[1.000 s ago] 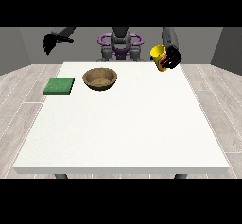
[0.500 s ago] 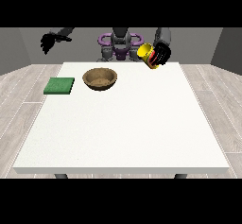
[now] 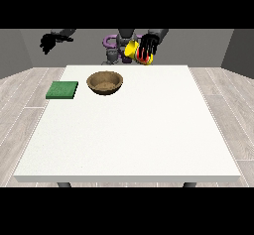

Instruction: Pick the cup and pour the ball into the bowl, then pick the bowl and place it on the pad

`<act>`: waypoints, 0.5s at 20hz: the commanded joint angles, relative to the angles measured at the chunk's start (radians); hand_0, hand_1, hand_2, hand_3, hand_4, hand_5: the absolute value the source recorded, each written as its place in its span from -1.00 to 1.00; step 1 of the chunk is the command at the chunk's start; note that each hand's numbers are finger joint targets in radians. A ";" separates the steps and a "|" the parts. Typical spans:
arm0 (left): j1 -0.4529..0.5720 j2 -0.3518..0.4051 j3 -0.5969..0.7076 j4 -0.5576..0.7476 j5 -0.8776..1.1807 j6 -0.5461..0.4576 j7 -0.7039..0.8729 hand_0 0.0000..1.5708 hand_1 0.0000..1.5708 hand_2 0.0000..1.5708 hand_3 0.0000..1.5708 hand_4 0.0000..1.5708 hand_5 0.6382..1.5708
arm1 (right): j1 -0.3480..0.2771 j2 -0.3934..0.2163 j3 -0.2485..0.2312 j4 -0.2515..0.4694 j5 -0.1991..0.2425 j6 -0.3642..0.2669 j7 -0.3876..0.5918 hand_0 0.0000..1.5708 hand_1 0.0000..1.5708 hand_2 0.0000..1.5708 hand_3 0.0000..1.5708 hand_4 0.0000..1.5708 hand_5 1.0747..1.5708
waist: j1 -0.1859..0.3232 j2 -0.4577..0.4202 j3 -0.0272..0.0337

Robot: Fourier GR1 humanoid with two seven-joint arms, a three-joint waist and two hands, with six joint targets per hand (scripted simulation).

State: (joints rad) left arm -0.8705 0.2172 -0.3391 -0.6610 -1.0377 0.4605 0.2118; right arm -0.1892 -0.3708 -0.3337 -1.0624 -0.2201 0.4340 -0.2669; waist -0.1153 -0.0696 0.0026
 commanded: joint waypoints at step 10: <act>-0.157 -0.141 -0.405 0.106 -0.495 -0.276 0.180 0.95 0.95 1.00 1.00 0.98 0.13 | -0.031 0.007 0.005 0.062 -0.007 0.038 -0.034 -1.00 -1.00 -1.00 -1.00 -1.00 1.00 | -0.041 0.010 0.0003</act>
State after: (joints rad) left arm -0.9924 0.1127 -0.6284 -0.5853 -1.3971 0.2637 0.3522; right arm -0.2193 -0.3788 -0.3337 -1.0191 -0.2291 0.4689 -0.2829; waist -0.1511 -0.0610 0.0024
